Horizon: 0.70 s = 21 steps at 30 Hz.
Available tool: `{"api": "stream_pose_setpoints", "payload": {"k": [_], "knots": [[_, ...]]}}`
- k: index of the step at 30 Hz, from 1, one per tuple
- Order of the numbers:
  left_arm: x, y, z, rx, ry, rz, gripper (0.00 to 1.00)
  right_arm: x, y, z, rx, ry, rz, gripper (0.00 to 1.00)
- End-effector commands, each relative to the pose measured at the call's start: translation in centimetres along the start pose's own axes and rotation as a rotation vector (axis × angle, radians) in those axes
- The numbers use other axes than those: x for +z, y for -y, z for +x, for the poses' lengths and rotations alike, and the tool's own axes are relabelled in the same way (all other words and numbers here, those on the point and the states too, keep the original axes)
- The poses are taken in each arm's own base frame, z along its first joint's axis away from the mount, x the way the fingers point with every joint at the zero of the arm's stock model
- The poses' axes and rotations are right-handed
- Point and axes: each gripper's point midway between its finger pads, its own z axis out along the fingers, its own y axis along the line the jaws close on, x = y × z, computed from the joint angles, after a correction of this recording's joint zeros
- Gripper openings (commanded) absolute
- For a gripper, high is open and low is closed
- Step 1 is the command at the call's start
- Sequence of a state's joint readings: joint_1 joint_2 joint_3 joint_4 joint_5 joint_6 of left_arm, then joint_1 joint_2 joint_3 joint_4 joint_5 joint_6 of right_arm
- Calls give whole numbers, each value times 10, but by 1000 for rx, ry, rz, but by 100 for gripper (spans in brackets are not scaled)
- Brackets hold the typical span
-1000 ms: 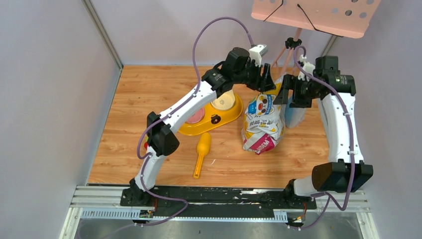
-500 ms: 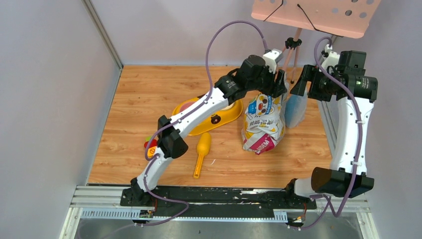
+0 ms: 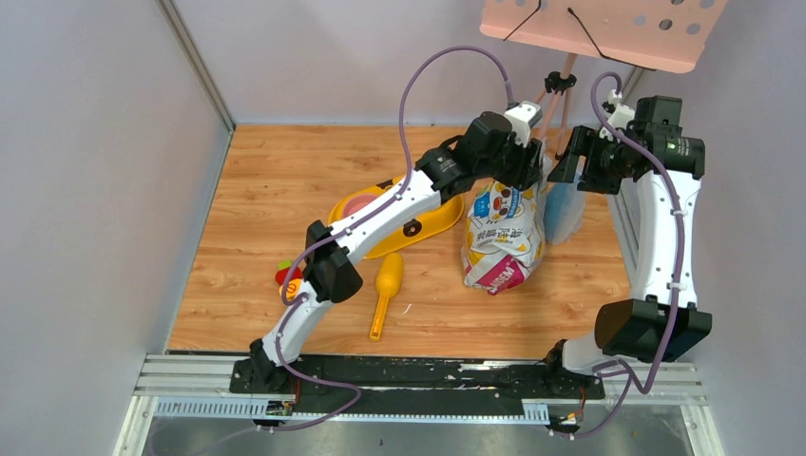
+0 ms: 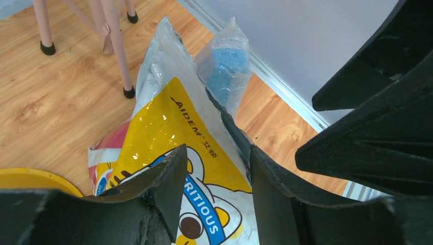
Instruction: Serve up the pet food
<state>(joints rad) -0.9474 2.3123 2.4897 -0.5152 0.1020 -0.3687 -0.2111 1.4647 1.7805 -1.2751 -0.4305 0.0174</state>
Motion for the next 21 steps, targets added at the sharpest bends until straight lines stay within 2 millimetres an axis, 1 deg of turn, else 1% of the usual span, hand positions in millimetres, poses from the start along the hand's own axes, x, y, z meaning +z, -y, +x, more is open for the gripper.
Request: {"api": "stream_pose_setpoints", "payload": {"k": [1,6,9,14,17,18,21], "knots": [[-20,13,-25,9,49,26,56,11,-3,-16,4,39,-44,70],[-21,11,-21,17,38,23,48,24,-6,-24,25,32,-77,66],[-20,11,-17,21,26,26,38,31,-11,-25,26,17,-95,65],[-17,15,-14,21,20,41,34,45,-12,-23,13,-7,-77,64],[-17,16,-14,27,22,45,28,49,-7,-21,25,-15,-47,58],[-17,16,-14,30,23,44,24,50,-5,-20,28,-18,-36,56],[-17,14,-14,38,22,34,17,49,-3,-15,31,-25,-29,52]]}}
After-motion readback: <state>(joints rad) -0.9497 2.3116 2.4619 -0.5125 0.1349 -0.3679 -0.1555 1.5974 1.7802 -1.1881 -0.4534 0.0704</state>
